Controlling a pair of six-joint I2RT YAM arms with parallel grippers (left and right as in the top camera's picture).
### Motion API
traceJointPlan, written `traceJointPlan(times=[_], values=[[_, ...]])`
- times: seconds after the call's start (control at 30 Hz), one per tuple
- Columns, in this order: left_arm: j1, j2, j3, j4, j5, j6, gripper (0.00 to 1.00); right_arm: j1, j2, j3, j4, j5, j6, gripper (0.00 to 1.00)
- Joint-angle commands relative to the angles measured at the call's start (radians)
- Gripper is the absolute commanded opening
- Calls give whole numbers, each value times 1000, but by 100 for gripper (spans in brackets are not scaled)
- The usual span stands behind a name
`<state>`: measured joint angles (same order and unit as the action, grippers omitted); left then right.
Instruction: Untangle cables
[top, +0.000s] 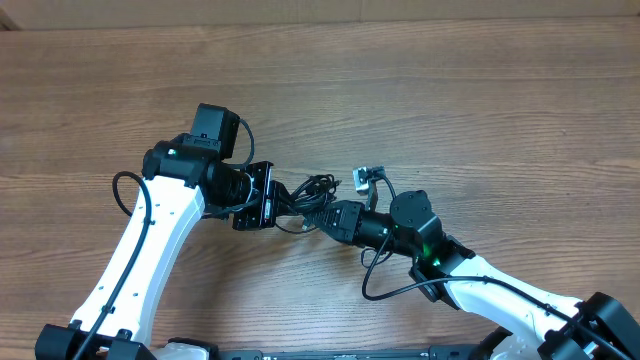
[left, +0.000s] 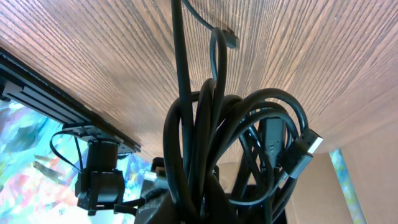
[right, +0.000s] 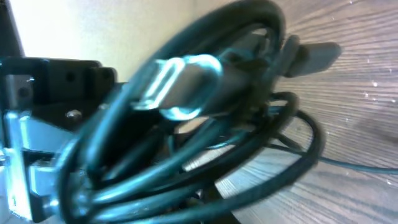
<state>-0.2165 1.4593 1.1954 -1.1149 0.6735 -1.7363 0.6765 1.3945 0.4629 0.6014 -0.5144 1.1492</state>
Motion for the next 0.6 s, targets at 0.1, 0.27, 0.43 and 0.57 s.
traceJointPlan(times=[0.1, 0.27, 0.43, 0.57], values=[[-7, -8, 3, -8, 96, -48, 4, 2, -10, 13, -50, 86, -131, 46], [-6, -8, 3, -11, 113, -122, 4, 2, -11, 13, -98, 71, -219, 100], [-6, -8, 3, -12, 121, -179, 4, 2, -11, 12, -234, 164, -219, 100], [-6, -8, 3, -12, 121, -202, 4, -1, -11, 12, -296, 255, -220, 100]])
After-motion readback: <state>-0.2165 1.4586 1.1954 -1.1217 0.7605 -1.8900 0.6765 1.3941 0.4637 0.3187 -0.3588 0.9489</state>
